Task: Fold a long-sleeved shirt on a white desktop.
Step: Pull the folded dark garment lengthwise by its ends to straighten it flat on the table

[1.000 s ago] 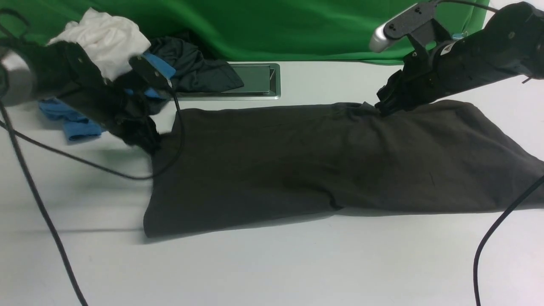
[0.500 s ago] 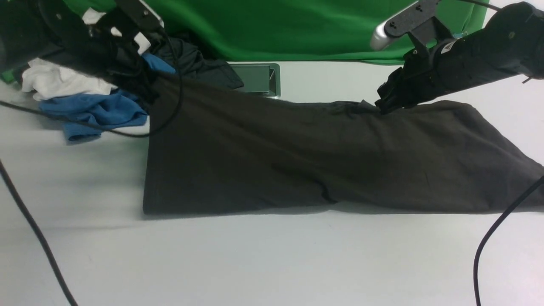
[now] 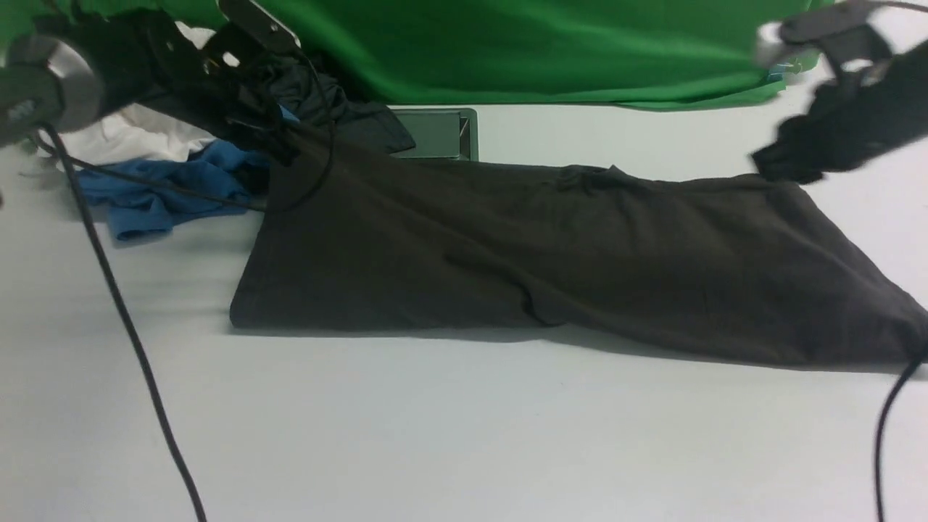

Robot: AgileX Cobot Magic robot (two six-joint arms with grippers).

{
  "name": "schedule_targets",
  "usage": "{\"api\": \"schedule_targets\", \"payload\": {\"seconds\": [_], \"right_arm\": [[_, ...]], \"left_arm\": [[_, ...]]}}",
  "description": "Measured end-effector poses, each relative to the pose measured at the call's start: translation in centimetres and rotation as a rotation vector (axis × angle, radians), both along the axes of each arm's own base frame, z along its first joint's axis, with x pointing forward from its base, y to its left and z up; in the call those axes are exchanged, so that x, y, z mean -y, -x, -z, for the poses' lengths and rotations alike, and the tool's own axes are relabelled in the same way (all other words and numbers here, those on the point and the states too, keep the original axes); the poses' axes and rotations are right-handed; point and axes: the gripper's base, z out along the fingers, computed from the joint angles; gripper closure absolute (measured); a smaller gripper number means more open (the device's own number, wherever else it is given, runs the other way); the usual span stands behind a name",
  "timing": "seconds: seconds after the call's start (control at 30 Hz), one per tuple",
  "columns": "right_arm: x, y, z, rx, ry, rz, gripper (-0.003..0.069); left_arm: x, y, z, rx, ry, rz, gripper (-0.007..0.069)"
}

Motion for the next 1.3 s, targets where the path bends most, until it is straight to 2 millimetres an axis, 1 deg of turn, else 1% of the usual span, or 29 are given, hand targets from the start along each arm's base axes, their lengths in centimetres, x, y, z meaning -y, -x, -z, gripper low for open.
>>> {"api": "schedule_targets", "payload": {"seconds": [0.03,0.07,0.1,0.13,0.17,0.2,0.3,0.33,0.37,0.4,0.43,0.47,0.5,0.53,0.63,0.7,0.73,0.77,0.83,0.87,0.9,0.93,0.97,1.03,1.1,1.17,1.23,1.27,1.3], "right_arm": [[1.8,0.4,0.3,-0.057,-0.009,0.071,0.0246],[3.1,0.7,0.6,-0.092,-0.017,0.123,0.0176],[3.8,0.9,0.9,-0.116,-0.028,0.158,0.0122],[4.0,0.9,1.0,-0.119,-0.028,0.163,0.0122],[5.3,1.3,1.7,-0.170,-0.047,0.227,0.0038],[5.4,1.3,1.8,-0.174,-0.047,0.230,0.0038],[6.6,1.7,3.8,-0.258,-0.068,0.296,-0.0014],[6.7,1.7,3.9,-0.262,-0.067,0.298,-0.0015],[6.8,1.7,4.9,-0.287,-0.070,0.304,-0.0017],[6.8,1.7,5.1,-0.294,-0.070,0.304,-0.0017],[6.9,1.6,5.9,-0.313,-0.075,0.316,-0.0018],[6.9,1.5,6.8,-0.337,-0.080,0.325,-0.0018],[6.9,1.4,7.3,-0.349,-0.081,0.328,-0.0018],[7.0,1.3,7.9,-0.362,-0.081,0.330,-0.0018],[7.0,1.1,9.1,-0.380,-0.077,0.332,-0.0018],[7.1,1.1,9.1,-0.378,-0.076,0.333,-0.0018],[7.1,1.1,9.1,-0.378,-0.076,0.333,-0.0018],[7.0,1.1,9.1,-0.379,-0.077,0.335,-0.0018],[7.0,1.1,8.9,-0.378,-0.078,0.336,-0.0018],[7.0,1.2,8.7,-0.378,-0.078,0.338,-0.0018],[7.0,1.3,8.3,-0.374,-0.078,0.342,-0.0018],[7.0,1.3,8.1,-0.371,-0.078,0.343,-0.0018],[7.2,1.6,7.2,-0.354,-0.075,0.356,-0.0018],[7.7,2.0,5.9,-0.330,-0.074,0.382,-0.0016],[8.5,2.3,5.3,-0.323,-0.079,0.420,-0.0015],[9.2,2.5,5.4,-0.334,-0.082,0.441,-0.0015],[9.8,2.6,6.3,-0.347,-0.080,0.457,-0.0015],[9.9,2.6,6.4,-0.347,-0.080,0.458,-0.0015],[10.0,2.5,7.2,-0.356,-0.079,0.461,-0.0015]], "left_arm": [[-0.1,-0.2,0.7,0.003,-0.003,-0.005,0.0485],[-0.1,-0.3,1.1,0.000,-0.004,-0.006,0.0453],[-0.1,-0.4,1.4,-0.006,-0.003,-0.009,0.0418],[-0.1,-0.4,1.5,-0.007,-0.001,-0.011,0.0410],[-0.1,-0.3,1.6,-0.017,0.006,-0.026,0.0332],[-0.1,-0.3,1.6,-0.017,0.009,-0.030,0.0332],[-0.2,-0.1,0.5,-0.023,0.065,-0.106,0.0194],[-0.2,0.0,0.4,-0.024,0.071,-0.114,0.0180],[-0.2,0.3,-0.6,-0.025,0.092,-0.138,0.0137],[-0.2,0.3,-0.7,-0.025,0.096,-0.142,0.0137],[-0.2,0.8,-2.0,-0.028,0.122,-0.163,0.0126],[0.0,1.4,-3.6,-0.034,0.155,-0.182,0.0148],[0.1,1.9,-4.6,-0.037,0.169,-0.184,0.0168],[0.4,2.5,-6.0,-0.038,0.184,-0.178,0.0216],[1.8,4.7,-9.7,-0.012,0.213,-0.143,0.0434],[3.1,6.7,-11.6,0.014,0.196,-0.082,0.0544],[3.4,7.2,-11.9,0.018,0.194,-0.072,0.0551],[4.4,8.7,-12.8,0.032,0.187,-0.035,0.0587],[6.0,11.0,-13.7,0.045,0.192,0.013,0.0604],[6.8,12.8,-14.0,0.039,0.204,0.036,0.0606],[7.4,14.1,-14.0,0.029,0.216,0.052,0.0607],[7.5,14.3,-13.9,0.025,0.222,0.053,0.0607],[8.5,16.2,-13.5,-0.001,0.240,0.072,0.0607],[9.5,18.9,-12.4,-0.051,0.253,0.095,0.0607],[10.4,21.5,-11.2,-0.099,0.258,0.123,0.0607],[10.9,23.4,-10.4,-0.128,0.258,0.148,0.0607],[11.5,26.4,-9.3,-0.169,0.261,0.185,0.0607],[11.5,26.6,-9.2,-0.173,0.261,0.187,0.0607],[11.6,28.5,-8.6,-0.186,0.263,0.212,0.0607]]}}
